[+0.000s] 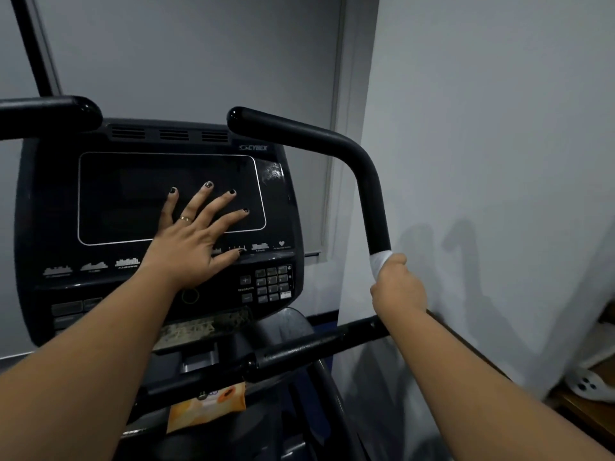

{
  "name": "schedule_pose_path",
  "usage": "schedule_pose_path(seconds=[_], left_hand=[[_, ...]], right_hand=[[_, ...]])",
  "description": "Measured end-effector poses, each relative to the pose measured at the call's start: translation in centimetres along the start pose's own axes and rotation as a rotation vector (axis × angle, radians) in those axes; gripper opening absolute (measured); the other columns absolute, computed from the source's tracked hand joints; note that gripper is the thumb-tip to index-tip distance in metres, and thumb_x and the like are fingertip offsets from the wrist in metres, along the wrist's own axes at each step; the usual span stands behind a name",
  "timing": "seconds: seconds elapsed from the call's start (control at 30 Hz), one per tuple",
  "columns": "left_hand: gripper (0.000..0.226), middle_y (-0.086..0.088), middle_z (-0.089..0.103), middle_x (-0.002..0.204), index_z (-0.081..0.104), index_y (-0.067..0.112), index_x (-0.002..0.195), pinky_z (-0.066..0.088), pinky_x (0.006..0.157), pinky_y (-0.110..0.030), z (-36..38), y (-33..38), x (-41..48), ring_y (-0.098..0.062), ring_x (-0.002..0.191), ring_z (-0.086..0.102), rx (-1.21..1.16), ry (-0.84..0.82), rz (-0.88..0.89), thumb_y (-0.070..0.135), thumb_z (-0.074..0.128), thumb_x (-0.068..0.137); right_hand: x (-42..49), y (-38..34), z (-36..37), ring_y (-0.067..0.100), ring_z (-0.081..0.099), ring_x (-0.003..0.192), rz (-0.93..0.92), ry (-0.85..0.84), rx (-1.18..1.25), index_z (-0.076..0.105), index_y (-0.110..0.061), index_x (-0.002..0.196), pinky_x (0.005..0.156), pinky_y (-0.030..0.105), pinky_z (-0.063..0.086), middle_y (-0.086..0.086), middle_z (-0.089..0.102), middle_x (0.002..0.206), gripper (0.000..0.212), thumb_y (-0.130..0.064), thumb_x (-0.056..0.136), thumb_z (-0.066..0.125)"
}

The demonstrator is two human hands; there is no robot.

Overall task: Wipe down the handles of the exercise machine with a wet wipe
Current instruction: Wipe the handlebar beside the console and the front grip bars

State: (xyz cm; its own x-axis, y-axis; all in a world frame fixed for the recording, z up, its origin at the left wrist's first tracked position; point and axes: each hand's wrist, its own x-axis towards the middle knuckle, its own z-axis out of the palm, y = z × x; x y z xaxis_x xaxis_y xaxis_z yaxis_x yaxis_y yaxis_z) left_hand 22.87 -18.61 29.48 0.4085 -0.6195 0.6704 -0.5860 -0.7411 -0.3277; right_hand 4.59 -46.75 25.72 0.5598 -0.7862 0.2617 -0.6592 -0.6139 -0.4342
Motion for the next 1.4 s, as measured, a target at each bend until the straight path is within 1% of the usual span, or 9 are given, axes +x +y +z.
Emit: schedule_pose_path(seconds=[0.17,0.37,0.47,0.6,0.73,0.87,1.13,1.3,1.4], left_hand=[[0.069,0.011,0.013,0.163,0.023,0.044,0.15,-0.005,0.118,-0.057,-0.3,0.1,0.0,-0.017,0.151,-0.005,-0.014,-0.009,-0.012,0.071,0.025,0.086],[0.067,0.01,0.007,0.164,0.019,0.044,0.151,-0.008,0.117,-0.058,-0.2,0.0,0.1,-0.017,0.151,-0.012,-0.014,-0.037,-0.007,0.07,0.029,0.09],[0.068,0.01,0.007,0.163,0.019,0.043,0.151,-0.008,0.117,-0.058,-0.3,0.0,0.1,-0.018,0.151,-0.012,-0.03,-0.041,0.0,0.07,0.03,0.09],[0.071,0.008,0.009,0.163,0.023,0.041,0.149,-0.007,0.117,-0.059,-0.4,0.2,0.0,-0.019,0.151,-0.01,-0.055,-0.048,0.001,0.071,0.028,0.086],[0.07,0.008,0.009,0.163,0.023,0.041,0.149,-0.006,0.117,-0.06,-0.6,0.2,0.1,-0.02,0.151,-0.009,-0.073,-0.063,-0.002,0.07,0.031,0.085],[0.07,0.007,0.009,0.163,0.024,0.04,0.149,-0.004,0.117,-0.061,-0.6,0.2,0.1,-0.021,0.151,-0.009,-0.079,-0.065,0.001,0.07,0.033,0.086],[0.07,0.007,0.007,0.163,0.023,0.04,0.15,-0.003,0.116,-0.063,-0.7,0.2,0.1,-0.022,0.151,-0.009,-0.085,-0.076,0.009,0.069,0.034,0.087],[0.07,0.007,0.007,0.163,0.022,0.04,0.15,-0.004,0.116,-0.062,-0.8,0.2,0.0,-0.021,0.151,-0.01,-0.08,-0.084,0.008,0.069,0.034,0.087],[0.07,0.007,0.006,0.163,0.022,0.04,0.15,-0.005,0.117,-0.062,-0.9,0.3,0.0,-0.021,0.151,-0.01,-0.072,-0.08,0.005,0.069,0.032,0.087]], right_hand=[[-1.3,1.6,-1.0,0.033,0.063,0.105,-0.01,-0.124,-0.206,0.041,-0.004,0.123,0.085,0.039,0.049,0.014,0.065,0.113,0.04,-0.018,0.091,0.06],[-5.1,3.5,-1.2,0.027,0.058,0.113,-0.147,0.025,-0.408,0.038,-0.003,0.136,0.091,0.036,0.046,0.013,0.056,0.129,0.047,-0.018,0.093,0.051],[-7.5,4.6,-0.9,0.03,0.026,0.144,-0.219,0.051,-0.522,0.013,-0.003,0.153,0.119,0.043,0.016,0.017,0.021,0.158,0.068,-0.024,0.096,0.044],[-9.4,4.4,0.2,0.026,0.003,0.151,-0.39,0.072,-0.304,0.022,-0.008,0.153,0.118,0.039,-0.015,0.013,0.013,0.162,0.061,-0.029,0.098,0.039],[-9.3,2.1,3.4,0.028,0.027,0.145,-0.479,-0.164,0.103,0.048,-0.007,0.14,0.119,0.036,0.011,0.014,0.044,0.149,0.057,-0.028,0.091,0.028],[-9.8,-1.3,5.0,0.034,0.058,0.088,-0.47,-0.089,0.039,0.065,-0.01,0.077,0.096,0.039,0.036,0.015,0.068,0.084,0.044,-0.03,0.101,0.035],[-16.3,-8.5,6.1,0.026,0.057,0.075,-0.829,-0.117,0.071,0.069,-0.019,0.086,0.069,0.036,0.026,0.001,0.066,0.075,0.064,-0.043,0.093,0.01],[-14.8,-5.9,5.3,0.023,0.058,0.075,-0.997,-0.221,0.339,0.069,-0.019,0.082,0.065,0.033,0.033,0.0,0.068,0.076,0.048,-0.041,0.088,0.027],[-11.4,-2.7,5.6,0.029,0.062,0.077,-0.923,-0.093,0.175,0.066,-0.019,0.08,0.062,0.031,0.023,0.004,0.07,0.079,0.036,-0.036,0.085,0.035]])
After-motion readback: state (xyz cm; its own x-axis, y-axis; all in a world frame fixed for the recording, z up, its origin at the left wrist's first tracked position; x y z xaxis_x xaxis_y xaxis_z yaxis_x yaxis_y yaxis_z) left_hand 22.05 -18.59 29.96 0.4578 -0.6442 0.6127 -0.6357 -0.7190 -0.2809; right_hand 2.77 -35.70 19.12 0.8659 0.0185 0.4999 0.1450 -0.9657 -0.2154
